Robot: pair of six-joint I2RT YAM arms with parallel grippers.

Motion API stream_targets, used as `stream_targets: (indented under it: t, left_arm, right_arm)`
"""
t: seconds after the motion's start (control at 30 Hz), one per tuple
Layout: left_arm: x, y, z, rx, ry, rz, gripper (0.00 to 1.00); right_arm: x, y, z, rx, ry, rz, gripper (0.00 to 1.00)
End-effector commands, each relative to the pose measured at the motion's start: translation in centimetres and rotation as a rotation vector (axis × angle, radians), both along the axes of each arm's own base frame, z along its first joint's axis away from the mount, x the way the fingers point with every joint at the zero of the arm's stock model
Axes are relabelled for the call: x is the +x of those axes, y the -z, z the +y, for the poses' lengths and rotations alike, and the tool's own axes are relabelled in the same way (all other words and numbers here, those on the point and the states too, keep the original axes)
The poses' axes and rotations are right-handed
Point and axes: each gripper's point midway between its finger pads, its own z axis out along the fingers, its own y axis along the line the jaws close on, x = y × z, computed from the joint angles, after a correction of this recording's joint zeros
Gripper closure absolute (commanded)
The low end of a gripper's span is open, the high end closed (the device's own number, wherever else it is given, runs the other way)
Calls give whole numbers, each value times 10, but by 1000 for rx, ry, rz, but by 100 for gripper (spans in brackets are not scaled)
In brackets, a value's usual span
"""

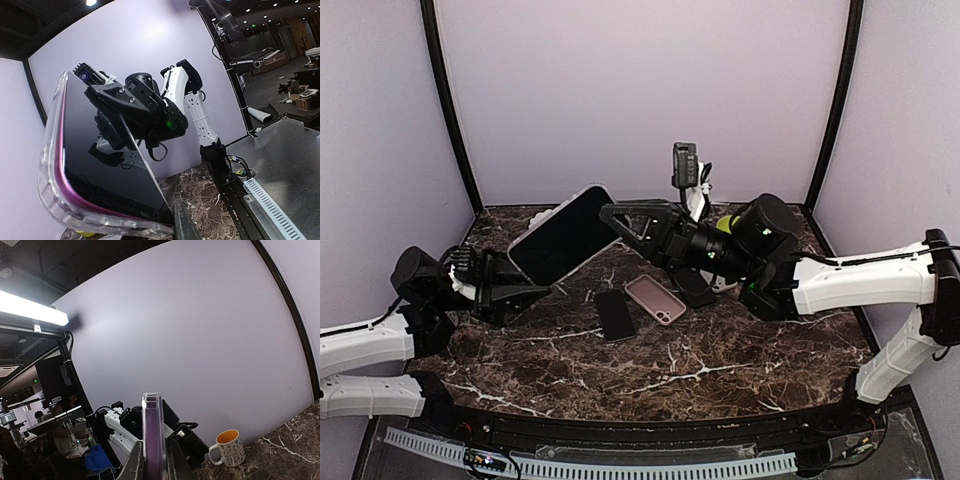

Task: Take the phone out of the phone case
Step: Remove the bottom left corner of the phone case.

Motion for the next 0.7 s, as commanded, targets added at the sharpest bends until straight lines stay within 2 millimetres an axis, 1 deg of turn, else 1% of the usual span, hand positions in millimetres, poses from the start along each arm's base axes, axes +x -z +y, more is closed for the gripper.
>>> stream_targets:
  t: [0.0,0.1,0.27,0.53,0.67]
  left_arm:
    - [-8,-15,8,-54,-50,-207,88]
    - [-6,-15,9,-48,-70,-217,88]
    - [-9,-12,10,-30,-77,-245,85]
    - [-5,-11,11,-22,-120,-267,85]
    - [-3,-10,12,-20,-133,-271,85]
  right_arm:
    - [1,-24,-12,46,-44,180,100]
    - [2,-21,-9,28,-53,202,100]
    - [5,-24,-7,9,-48,220,100]
    - [5,-17,-2,-41,-74,256,100]
    - [3,-15,-4,-29,-95,277,100]
